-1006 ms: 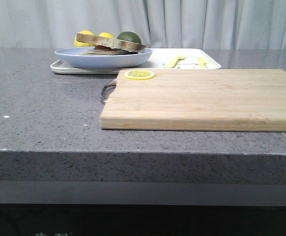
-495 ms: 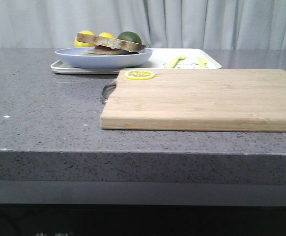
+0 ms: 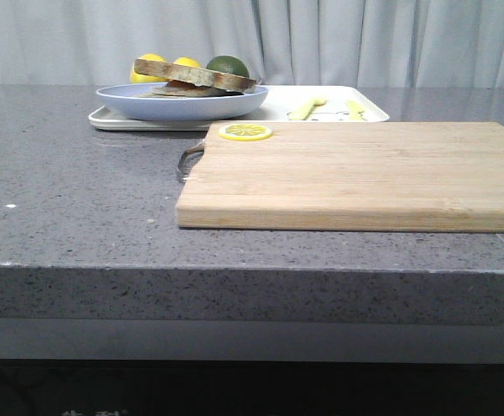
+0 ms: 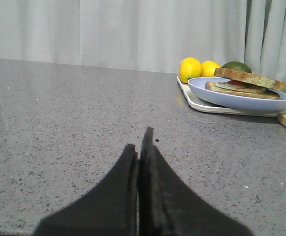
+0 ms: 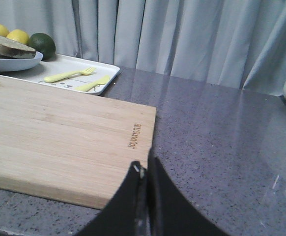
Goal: Place bread and move sandwich to tray
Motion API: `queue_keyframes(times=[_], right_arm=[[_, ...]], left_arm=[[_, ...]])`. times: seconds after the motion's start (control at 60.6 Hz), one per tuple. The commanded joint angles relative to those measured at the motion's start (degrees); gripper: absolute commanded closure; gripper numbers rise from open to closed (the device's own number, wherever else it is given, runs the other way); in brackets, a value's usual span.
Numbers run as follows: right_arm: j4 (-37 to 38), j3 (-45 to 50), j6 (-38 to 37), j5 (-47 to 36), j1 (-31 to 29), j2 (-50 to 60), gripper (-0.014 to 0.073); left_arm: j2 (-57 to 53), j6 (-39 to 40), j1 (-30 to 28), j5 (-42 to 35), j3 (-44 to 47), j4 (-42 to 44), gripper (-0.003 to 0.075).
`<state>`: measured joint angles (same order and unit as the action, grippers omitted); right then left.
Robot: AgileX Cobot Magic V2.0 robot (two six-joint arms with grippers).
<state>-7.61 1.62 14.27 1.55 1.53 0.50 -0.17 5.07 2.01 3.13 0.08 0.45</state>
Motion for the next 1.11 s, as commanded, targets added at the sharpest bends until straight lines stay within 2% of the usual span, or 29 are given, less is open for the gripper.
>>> queue_keyframes(times=[0.0, 0.445, 0.544, 0.676, 1.089], right_arm=[[0.0, -0.2, 0.3, -5.4, -0.4, 1.4, 0.0662], [-1.2, -0.2, 0.1, -5.0, -0.4, 1.3, 0.0662], [-0.4, -0.2, -4.4, -5.1, -0.4, 1.3, 0.0662], [5.1, -0.2, -13.1, -4.9, -1.1, 1.4, 0.0662], [6.4, -0.2, -13.4, -4.8, -3.2, 1.4, 0.0662]], left_arm=[[-1.2, 0.6, -0.1, -4.8, 0.3, -0.5, 0.0738], [-1.2, 0.6, -0.1, -4.8, 0.3, -0.5, 0.0738], [-1.2, 0.6, -0.1, -4.8, 0.3, -0.5, 0.0738], [-1.2, 0.6, -0.1, -4.8, 0.3, -0.5, 0.0738], [-1.2, 0.6, -0.1, -4.8, 0.3, -0.5, 0.0738]])
